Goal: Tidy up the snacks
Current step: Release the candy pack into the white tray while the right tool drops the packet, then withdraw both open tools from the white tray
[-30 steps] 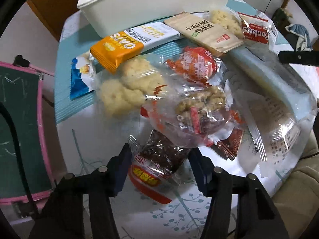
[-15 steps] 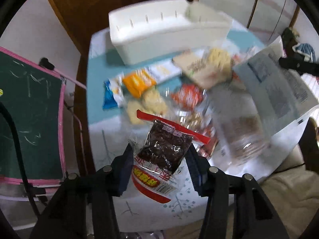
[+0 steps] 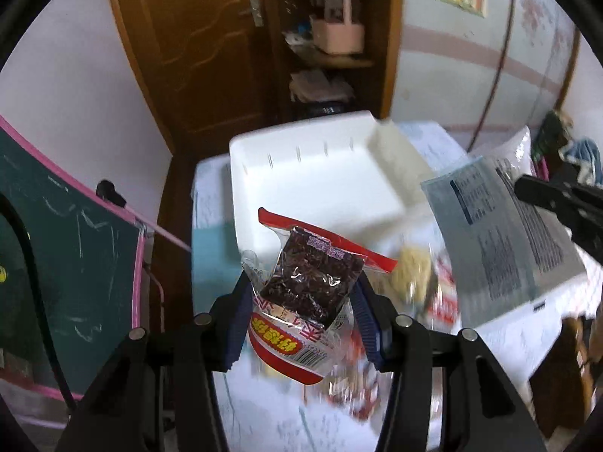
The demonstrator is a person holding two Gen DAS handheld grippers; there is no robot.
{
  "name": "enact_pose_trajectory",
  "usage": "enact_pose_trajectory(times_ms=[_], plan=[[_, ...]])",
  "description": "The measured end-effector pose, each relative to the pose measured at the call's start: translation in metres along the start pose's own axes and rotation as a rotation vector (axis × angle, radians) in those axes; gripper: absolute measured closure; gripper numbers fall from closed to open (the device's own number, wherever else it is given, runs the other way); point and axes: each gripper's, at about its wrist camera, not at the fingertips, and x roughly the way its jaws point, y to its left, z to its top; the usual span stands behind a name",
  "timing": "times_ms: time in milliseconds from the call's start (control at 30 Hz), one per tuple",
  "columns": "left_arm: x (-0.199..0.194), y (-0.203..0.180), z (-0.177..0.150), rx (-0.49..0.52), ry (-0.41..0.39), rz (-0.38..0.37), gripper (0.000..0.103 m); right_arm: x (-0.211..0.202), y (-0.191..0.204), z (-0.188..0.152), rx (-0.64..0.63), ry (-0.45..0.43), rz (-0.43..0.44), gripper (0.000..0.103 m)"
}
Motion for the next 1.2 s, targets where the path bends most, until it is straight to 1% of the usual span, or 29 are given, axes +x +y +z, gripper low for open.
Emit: enact_pose_trajectory(times_ms=[100,167,200,267,333,367,467,500,533,567,600,633,700,800,967,1100,1200], plan=[[0.013,0.009,0.047,-0.062,-0.038,0.028,0.054,0.005,0.002,0.041,-0.020,-0.053,-0.027,0.102],[0.022,0.016,0.070,-0.104,-0.052,0.038,0.053,0.013,0.001,0.065,-0.018,-0.080,-0.044,0.102],[0.031,0.019,0.083,-0.129,-0.063,0.052,0.050,0.018,-0.001,0.079,-0.006,-0.089,-0.048,0.102],[0.046,0.024,0.097,-0.170,-0.071,0.091,0.039,0.031,-0.003,0.099,0.011,-0.097,-0.050,0.102],[0.064,0.029,0.107,-0.208,-0.059,0.103,0.010,0.048,-0.009,0.116,0.041,-0.093,-0.038,0.101],[0.071,0.031,0.108,-0.218,-0.055,0.100,0.007,0.054,-0.010,0.121,0.052,-0.087,-0.028,0.100],[0.090,0.031,0.106,-0.229,-0.027,0.104,0.007,0.072,-0.018,0.130,0.081,-0.074,-0.018,0.099],[0.095,0.030,0.104,-0.227,-0.013,0.111,0.007,0.074,-0.020,0.133,0.091,-0.078,-0.018,0.094],[0.099,0.030,0.101,-0.223,-0.004,0.117,0.007,0.076,-0.022,0.133,0.096,-0.079,-0.021,0.084],[0.102,0.030,0.098,-0.221,0.001,0.119,0.007,0.077,-0.022,0.131,0.103,-0.081,-0.030,0.077],[0.103,0.029,0.097,-0.220,0.000,0.117,0.007,0.077,-0.022,0.129,0.107,-0.084,-0.042,0.064],[0.103,0.030,0.093,-0.221,-0.006,0.117,0.007,0.076,-0.022,0.127,0.105,-0.094,-0.059,0.058],[0.100,0.031,0.087,-0.225,-0.028,0.120,0.007,0.074,-0.018,0.123,0.083,-0.113,-0.087,0.056],[0.089,0.033,0.079,-0.245,-0.066,0.115,0.007,0.073,-0.012,0.117,0.039,-0.113,-0.122,0.056],[0.071,0.032,0.072,-0.262,-0.108,0.080,0.007,0.063,-0.009,0.108,0.030,-0.113,-0.110,0.056],[0.048,0.020,0.065,-0.211,-0.152,0.074,0.007,0.050,-0.006,0.102,0.019,-0.132,-0.112,0.056],[0.032,0.011,0.059,-0.172,-0.168,0.049,0.007,0.036,-0.001,0.094,0.015,-0.141,-0.116,0.056]])
